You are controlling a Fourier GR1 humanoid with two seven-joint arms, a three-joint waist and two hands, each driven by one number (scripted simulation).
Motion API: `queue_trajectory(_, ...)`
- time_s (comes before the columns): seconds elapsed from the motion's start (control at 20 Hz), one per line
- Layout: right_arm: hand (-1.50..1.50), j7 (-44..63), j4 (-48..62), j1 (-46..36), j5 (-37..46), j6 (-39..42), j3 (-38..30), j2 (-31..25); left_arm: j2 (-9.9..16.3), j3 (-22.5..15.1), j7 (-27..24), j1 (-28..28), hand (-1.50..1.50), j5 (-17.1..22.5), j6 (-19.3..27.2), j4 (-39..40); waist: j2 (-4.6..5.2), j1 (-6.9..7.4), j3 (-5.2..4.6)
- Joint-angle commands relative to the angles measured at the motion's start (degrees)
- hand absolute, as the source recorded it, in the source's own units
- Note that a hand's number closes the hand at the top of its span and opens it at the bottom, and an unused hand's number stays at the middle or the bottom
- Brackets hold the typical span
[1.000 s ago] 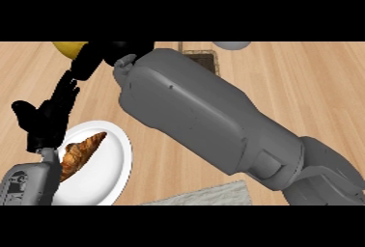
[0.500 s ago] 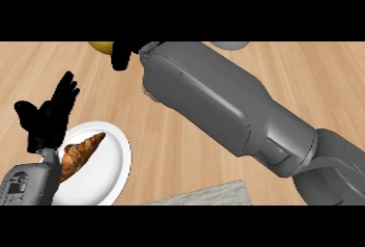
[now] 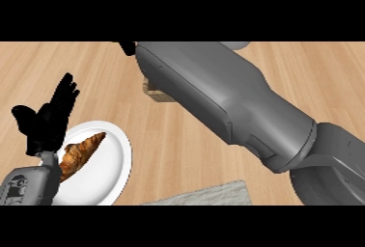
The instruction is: Pick the lemon from the placemat and place it in the basket
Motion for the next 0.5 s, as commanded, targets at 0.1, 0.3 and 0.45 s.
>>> queue_trajectory(0.1,1.5,-3.9,8.7,-3.1,2.0,1.5,-3.5,1.6,0.5,0.8,1.0,-2.0,0.0,0.7,-0.4,0.3,0.25,0.24,0.0)
queue_trajectory(0.3,1.5,-1.4,9.8,-1.7,1.8,7.9,-2.4,2.6,-0.4,0.1,1.4,-1.1,0.0,0.3,0.2,-1.3,0.11,0.5,0.0)
queue_trajectory(0.45,1.5,-3.5,12.6,-4.1,1.0,14.2,-4.3,2.5,-0.6,-0.1,-1.2,-0.4,0.0,-0.1,-0.5,1.8,0.22,0.25,-0.02)
